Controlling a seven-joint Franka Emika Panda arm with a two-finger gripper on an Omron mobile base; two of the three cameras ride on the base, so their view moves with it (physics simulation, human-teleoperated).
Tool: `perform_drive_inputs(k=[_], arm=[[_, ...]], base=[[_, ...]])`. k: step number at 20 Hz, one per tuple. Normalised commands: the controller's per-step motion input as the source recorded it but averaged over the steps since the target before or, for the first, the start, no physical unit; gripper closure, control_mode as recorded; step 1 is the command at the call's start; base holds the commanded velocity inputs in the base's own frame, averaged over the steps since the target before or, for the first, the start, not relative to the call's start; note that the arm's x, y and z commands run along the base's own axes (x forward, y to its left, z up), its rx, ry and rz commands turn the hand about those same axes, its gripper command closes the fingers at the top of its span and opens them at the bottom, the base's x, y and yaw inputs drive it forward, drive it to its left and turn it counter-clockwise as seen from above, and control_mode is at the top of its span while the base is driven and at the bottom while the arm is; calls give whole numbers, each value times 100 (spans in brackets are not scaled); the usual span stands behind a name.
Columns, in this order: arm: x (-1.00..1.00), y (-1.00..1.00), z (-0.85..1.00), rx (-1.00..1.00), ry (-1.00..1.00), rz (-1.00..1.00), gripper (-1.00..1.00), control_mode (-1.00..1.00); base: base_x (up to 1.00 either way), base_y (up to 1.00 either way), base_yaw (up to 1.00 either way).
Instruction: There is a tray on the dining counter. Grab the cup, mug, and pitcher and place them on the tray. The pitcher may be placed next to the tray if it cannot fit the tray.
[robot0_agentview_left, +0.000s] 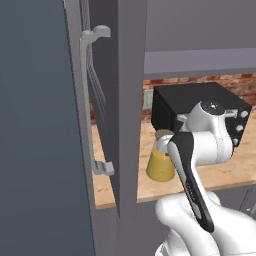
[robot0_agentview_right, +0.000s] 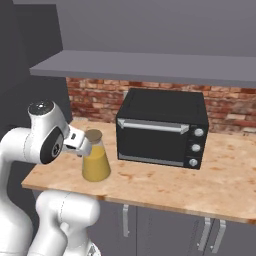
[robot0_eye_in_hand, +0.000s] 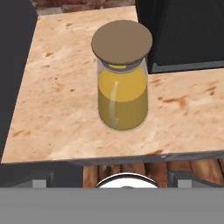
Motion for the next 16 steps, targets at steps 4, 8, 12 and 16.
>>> perform_drive_inputs(k=[4, 8, 12, 16], arm=[[6, 0, 0, 0, 0, -11, -100, -100], [11, 0, 0, 0, 0, -6, -100, -100], [18, 0, 0, 0, 0, -1, -100, -100], [19, 0, -7, 0, 0, 0, -100, -100]], base=[[0, 0, 0], [0, 0, 0], [0, 0, 0], [0, 0, 0]])
